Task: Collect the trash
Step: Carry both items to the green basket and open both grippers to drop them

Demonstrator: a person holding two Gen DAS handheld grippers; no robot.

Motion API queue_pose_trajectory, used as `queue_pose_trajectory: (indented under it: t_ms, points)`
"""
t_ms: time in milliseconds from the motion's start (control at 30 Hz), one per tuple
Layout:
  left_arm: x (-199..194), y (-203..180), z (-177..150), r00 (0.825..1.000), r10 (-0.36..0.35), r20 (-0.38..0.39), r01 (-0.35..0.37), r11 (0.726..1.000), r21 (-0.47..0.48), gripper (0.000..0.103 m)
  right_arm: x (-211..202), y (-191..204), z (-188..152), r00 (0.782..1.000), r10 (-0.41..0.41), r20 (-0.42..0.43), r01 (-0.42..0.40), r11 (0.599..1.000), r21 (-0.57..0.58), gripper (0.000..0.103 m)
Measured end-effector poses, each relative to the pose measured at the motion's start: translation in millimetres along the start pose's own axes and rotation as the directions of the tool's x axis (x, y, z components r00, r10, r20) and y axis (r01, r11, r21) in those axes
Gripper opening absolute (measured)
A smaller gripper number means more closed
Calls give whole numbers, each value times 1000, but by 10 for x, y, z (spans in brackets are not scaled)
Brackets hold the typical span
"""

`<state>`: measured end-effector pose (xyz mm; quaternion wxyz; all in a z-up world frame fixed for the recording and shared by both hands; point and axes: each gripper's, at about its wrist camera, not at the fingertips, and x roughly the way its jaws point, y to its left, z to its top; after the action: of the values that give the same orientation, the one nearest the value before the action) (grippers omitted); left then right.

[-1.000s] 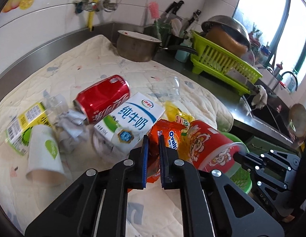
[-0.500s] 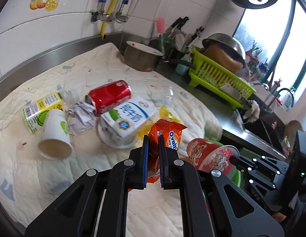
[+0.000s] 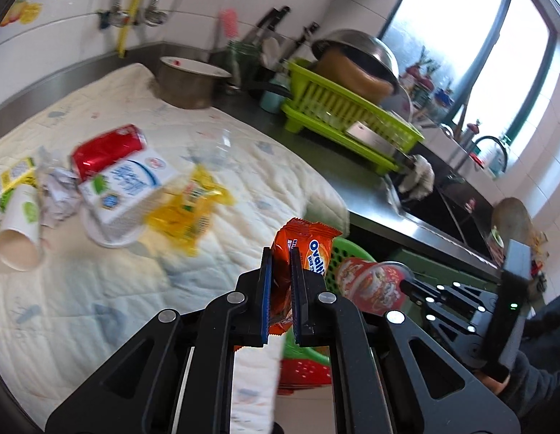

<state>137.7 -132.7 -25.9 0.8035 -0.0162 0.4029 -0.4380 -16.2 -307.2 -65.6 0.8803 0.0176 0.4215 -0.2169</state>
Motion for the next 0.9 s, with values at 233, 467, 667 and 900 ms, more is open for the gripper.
queue_pose_trajectory:
  t_ms: [233, 467, 667, 900]
  points:
    - [408, -330, -49, 997, -61, -53, 61, 998, -2, 8, 268, -239, -255, 995, -16, -99, 19, 999, 26, 5]
    - [897, -609, -164, 985, -104, -134, 103, 995, -11, 8, 325, -364, -351, 992, -17, -124, 24, 998, 52, 14]
    - [1128, -640, -272, 971, -136, -196, 127, 990, -56, 10, 197, -431, -369, 994, -25, -105, 31, 997, 63, 31]
    - [1162, -654, -347, 969, -124, -214, 114, 992, -58, 38, 60, -453, -347, 997, -28, -75, 33, 997, 69, 46]
